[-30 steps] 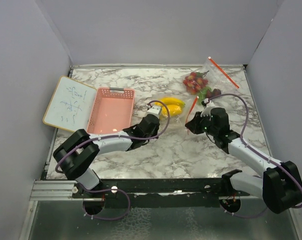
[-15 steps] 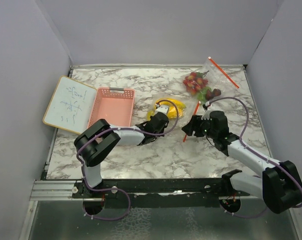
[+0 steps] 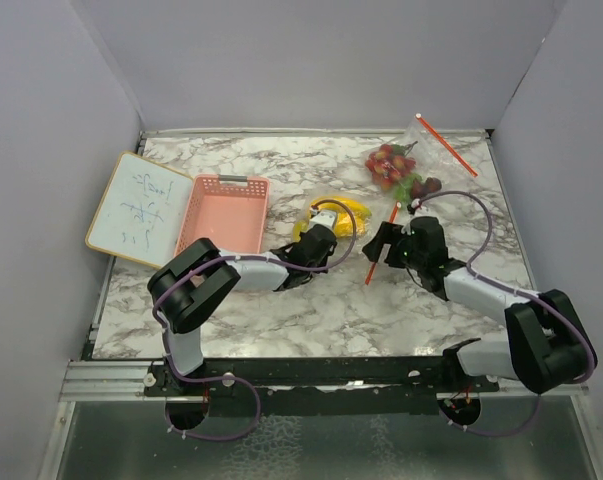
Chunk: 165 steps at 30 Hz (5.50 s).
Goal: Open the zip-top bag and remove the fake food
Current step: Move the zipper food storage bag to the center of the board, then pick up the zipper food storage bag at the center of the board.
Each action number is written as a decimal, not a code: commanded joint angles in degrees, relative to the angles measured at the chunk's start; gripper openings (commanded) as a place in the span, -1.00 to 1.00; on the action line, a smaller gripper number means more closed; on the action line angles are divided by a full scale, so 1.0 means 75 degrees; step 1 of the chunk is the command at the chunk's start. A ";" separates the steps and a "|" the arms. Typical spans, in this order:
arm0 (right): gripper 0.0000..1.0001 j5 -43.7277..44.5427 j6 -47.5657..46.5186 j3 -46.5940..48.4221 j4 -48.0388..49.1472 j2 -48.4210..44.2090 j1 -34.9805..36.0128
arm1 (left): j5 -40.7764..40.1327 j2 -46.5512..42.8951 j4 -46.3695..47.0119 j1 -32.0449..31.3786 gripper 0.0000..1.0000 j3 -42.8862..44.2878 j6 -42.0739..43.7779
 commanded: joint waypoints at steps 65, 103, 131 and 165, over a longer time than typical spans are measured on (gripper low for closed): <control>-0.96 -0.5584 -0.7259 0.4435 -0.4104 -0.0809 0.0121 | 0.5969 -0.3292 0.4250 0.3402 0.98 -0.1536 0.0846; -0.96 -0.7404 -0.8136 0.4756 -0.4888 -0.1259 0.0127 | 1.1655 0.0268 1.1884 0.3871 -0.14 0.0122 -0.3859; 0.65 -0.5743 -0.2660 0.4124 -0.0906 -0.0840 0.0127 | 1.1760 -0.0898 1.1867 0.3405 -1.00 -0.1044 -0.3916; -0.65 -0.6558 -0.0349 0.4378 0.0268 0.0691 0.1018 | 1.2023 -0.1006 1.1853 0.3190 -1.00 -0.0962 -0.3948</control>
